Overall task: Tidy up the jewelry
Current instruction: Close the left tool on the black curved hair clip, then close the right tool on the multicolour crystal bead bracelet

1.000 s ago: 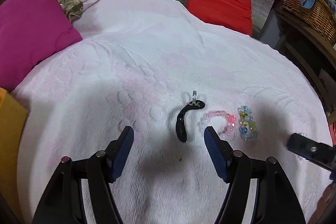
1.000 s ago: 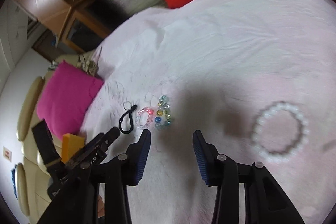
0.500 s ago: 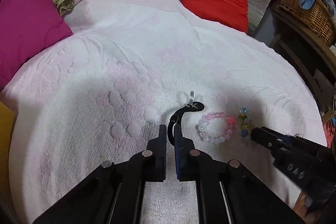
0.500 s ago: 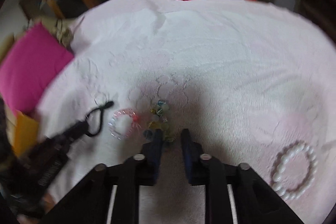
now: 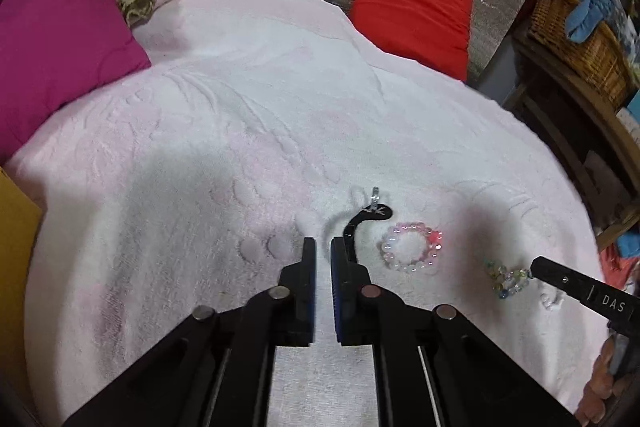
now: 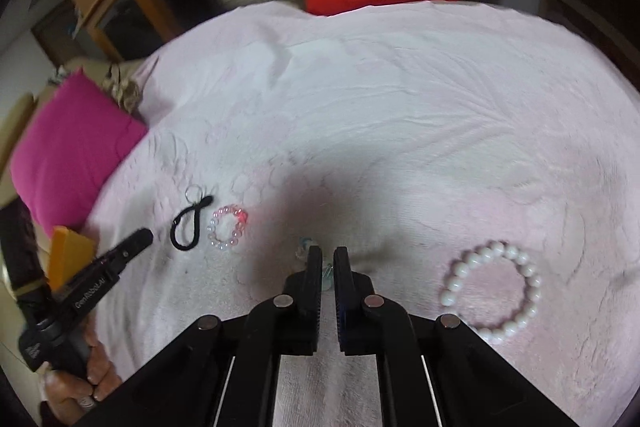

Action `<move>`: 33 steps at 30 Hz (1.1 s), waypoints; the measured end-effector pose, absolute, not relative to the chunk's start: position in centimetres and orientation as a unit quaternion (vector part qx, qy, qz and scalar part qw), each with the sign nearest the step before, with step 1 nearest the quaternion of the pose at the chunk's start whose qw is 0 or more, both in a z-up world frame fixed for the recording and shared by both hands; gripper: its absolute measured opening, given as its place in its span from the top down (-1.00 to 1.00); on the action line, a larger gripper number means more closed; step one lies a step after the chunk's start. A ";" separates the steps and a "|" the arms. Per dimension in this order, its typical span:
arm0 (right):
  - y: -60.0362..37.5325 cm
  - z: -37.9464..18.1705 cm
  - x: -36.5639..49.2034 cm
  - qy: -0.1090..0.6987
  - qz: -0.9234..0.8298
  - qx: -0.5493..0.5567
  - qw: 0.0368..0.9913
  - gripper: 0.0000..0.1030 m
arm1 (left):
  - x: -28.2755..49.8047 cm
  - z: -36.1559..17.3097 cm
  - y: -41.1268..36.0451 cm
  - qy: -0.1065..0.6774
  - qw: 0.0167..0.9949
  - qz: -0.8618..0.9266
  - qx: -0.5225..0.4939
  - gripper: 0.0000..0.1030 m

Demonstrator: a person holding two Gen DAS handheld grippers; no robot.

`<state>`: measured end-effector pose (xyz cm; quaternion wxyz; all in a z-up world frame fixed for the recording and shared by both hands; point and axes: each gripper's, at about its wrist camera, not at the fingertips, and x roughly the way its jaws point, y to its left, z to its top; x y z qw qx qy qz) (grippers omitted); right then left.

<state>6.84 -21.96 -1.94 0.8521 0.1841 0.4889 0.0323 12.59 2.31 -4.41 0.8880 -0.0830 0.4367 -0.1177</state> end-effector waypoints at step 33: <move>-23.5 -4.3 6.8 0.530 0.050 0.250 0.809 0.80 | 12.4 -4.8 0.0 0.435 0.882 -0.172 -0.057 0.90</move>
